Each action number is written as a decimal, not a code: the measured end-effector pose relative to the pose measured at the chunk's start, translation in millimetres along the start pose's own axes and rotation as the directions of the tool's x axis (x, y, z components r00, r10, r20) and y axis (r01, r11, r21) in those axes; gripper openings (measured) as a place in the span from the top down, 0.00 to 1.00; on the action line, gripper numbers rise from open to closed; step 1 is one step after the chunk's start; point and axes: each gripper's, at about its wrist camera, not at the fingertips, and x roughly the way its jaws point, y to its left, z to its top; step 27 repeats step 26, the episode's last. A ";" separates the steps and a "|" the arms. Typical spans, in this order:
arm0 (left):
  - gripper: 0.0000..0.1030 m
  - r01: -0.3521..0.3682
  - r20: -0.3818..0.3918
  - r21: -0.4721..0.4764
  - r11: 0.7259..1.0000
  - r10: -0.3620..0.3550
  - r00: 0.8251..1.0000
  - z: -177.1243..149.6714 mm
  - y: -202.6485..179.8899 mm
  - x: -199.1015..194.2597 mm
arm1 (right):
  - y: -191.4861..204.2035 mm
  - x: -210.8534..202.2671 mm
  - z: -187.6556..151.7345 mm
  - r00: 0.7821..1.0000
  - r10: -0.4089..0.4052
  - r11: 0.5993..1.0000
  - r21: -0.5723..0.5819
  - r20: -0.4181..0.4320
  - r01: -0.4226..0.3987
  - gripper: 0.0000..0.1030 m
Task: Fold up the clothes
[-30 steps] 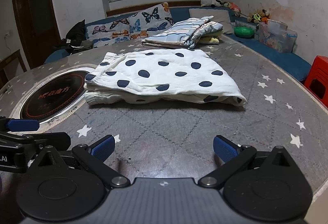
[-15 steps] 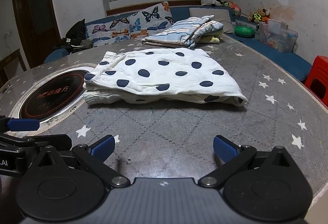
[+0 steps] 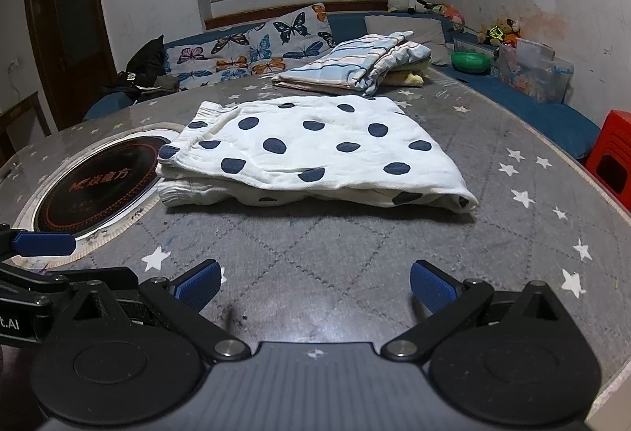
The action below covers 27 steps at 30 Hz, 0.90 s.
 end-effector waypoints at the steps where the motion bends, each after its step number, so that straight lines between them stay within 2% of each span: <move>1: 0.00 0.000 -0.002 0.001 1.000 0.000 1.000 0.2 -0.1 0.7 | 0.1 0.1 0.2 1.000 -0.001 1.000 -0.001 0.000 0.001 0.00; 27: 0.00 -0.008 -0.007 0.024 1.000 0.008 1.000 13.0 -4.7 15.2 | -8.8 10.4 7.2 1.000 -0.011 1.000 0.021 0.001 0.011 0.00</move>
